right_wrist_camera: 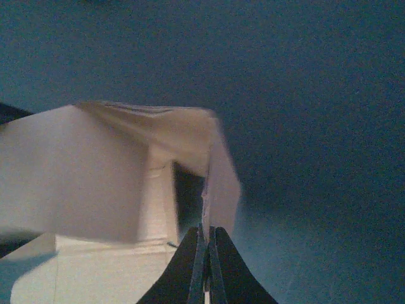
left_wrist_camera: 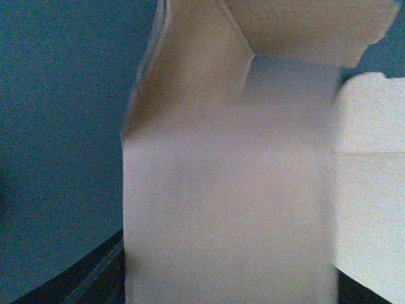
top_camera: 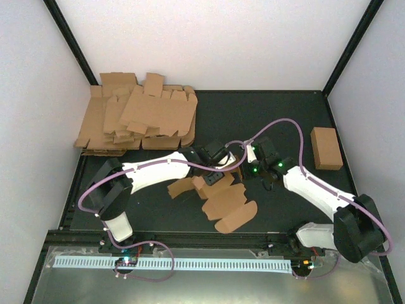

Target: Fold the paper box

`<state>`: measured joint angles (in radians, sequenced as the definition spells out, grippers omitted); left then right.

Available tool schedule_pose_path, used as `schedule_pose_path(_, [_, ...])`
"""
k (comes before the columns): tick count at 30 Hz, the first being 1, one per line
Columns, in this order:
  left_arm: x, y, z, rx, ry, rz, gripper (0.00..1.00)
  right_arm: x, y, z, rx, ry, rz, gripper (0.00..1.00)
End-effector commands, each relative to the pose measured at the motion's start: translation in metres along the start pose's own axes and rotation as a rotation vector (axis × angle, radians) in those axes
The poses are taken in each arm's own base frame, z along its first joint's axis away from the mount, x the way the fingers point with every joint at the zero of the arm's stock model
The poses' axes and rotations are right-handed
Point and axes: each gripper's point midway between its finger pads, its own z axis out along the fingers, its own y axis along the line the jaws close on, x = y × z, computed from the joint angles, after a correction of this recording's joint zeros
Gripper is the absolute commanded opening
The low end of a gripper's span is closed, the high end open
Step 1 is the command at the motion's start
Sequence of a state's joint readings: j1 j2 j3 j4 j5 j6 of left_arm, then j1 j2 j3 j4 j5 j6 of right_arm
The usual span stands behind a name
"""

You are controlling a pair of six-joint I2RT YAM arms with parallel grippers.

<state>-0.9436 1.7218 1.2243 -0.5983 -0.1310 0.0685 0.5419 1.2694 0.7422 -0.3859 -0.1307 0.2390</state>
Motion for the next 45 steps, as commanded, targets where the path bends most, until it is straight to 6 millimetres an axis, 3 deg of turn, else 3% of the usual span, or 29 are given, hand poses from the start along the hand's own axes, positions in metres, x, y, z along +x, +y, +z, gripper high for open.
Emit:
schedule_pose_path(1, [0.020,-0.009,0.010,0.037,0.094,0.008,0.56,0.006,0.029,-0.013,-0.114,0.023,0.009,0.02])
schedule_pose_path(9, [0.024,-0.012,0.012,0.051,0.100,-0.002,0.56,0.022,0.042,-0.017,-0.177,0.035,0.035,0.02])
schedule_pose_path(16, [0.017,-0.019,-0.002,0.101,0.072,-0.007,0.61,0.012,0.019,-0.014,-0.050,-0.056,0.062,0.02])
schedule_pose_path(24, [0.018,-0.044,-0.031,0.335,0.073,-0.020,0.86,-0.002,0.007,-0.014,0.015,-0.168,-0.001,0.02])
schedule_pose_path(27, [0.015,-0.041,-0.043,0.396,0.046,-0.054,0.96,-0.006,0.009,-0.015,0.004,-0.203,-0.034,0.02])
schedule_pose_path(34, [0.014,-0.035,-0.049,0.476,0.036,-0.081,0.87,-0.009,0.011,-0.017,-0.001,-0.218,-0.061,0.02])
schedule_pose_path(45, [-0.005,-0.035,-0.075,0.659,-0.062,-0.148,0.96,-0.010,0.012,-0.019,-0.007,-0.230,-0.067,0.02])
